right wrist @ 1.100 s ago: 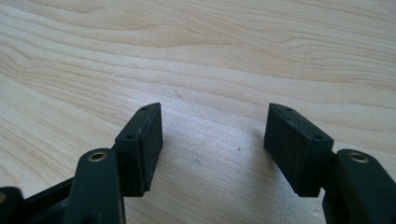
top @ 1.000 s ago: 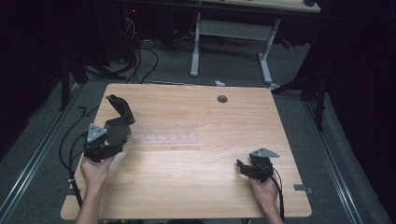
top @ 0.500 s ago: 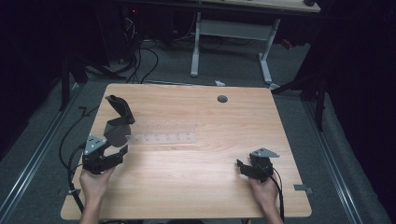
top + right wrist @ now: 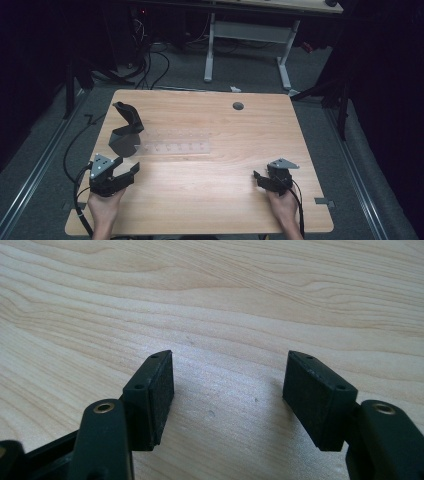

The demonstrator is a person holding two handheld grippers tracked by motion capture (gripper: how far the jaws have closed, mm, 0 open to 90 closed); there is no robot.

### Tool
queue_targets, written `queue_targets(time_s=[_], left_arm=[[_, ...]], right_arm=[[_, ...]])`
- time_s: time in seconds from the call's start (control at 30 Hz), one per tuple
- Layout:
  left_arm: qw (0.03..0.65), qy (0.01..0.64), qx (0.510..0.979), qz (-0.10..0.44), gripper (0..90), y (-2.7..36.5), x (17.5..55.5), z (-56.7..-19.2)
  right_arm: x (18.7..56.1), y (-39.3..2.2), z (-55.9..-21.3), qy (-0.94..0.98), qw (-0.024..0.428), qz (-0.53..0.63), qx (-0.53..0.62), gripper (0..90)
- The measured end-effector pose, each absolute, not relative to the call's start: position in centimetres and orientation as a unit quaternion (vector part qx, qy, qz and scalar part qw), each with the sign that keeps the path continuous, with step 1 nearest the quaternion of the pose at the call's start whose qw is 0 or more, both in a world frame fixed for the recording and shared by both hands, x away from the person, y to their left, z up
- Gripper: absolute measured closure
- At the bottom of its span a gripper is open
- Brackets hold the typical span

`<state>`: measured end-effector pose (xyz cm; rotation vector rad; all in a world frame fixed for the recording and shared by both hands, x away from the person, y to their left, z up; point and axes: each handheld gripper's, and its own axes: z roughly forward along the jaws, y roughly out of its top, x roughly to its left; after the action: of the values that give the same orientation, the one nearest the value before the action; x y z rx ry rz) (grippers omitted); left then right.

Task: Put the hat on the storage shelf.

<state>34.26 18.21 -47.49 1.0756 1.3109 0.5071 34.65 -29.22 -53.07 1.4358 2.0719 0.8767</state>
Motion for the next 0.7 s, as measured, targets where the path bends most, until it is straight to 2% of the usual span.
queue_targets(time_s=[0.7], left_arm=[[0.638,0.523,0.539,0.169,34.5,12.3,34.5,-47.2]], right_arm=[[34.6,-29.2,-53.1,0.755,0.233,0.320,0.523,37.5]])
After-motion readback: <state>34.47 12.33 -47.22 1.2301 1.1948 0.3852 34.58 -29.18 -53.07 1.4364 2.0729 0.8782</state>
